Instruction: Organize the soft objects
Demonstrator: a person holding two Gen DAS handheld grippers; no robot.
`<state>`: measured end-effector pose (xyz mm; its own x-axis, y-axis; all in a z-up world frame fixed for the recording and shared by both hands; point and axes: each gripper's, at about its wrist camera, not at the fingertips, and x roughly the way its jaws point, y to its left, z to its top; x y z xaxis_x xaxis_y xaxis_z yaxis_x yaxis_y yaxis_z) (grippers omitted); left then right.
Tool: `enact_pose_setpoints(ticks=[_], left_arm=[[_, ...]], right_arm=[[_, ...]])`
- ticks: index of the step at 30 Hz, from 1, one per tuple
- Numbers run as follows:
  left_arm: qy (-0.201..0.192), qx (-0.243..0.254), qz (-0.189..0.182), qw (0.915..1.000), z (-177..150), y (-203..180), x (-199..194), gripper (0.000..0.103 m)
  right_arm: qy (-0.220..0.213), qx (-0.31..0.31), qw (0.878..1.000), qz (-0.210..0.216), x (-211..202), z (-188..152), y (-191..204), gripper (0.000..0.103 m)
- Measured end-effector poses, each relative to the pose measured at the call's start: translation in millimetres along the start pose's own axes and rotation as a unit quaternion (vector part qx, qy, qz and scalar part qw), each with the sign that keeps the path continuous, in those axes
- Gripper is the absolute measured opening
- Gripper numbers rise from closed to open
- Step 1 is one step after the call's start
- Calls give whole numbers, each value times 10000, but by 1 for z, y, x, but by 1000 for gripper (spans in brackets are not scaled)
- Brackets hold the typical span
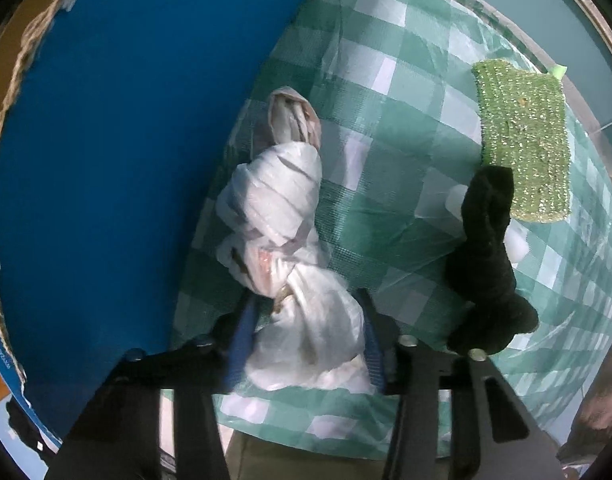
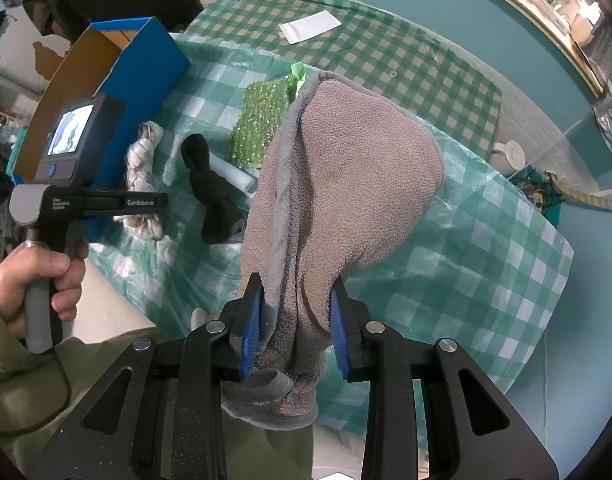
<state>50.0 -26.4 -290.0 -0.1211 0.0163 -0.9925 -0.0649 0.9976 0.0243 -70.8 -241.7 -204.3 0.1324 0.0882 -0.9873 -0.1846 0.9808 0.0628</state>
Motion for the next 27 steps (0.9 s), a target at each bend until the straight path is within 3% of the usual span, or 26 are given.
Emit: enact_pose_setpoints(ticks=[4,13,27], left_arm=[[-88,221,-7,9997,-5,4,2,26],[-190,533,20,9984,-14,-4,-8,23],[-920,1074,128,9899,-34,-12,-70,23]], right_arm=[[-5,-4,10000,-5,0,0,0,30],[-60,4,10000,-14,-3,1,5,30],[-216,4,9997,-102,-14,13,19,30]])
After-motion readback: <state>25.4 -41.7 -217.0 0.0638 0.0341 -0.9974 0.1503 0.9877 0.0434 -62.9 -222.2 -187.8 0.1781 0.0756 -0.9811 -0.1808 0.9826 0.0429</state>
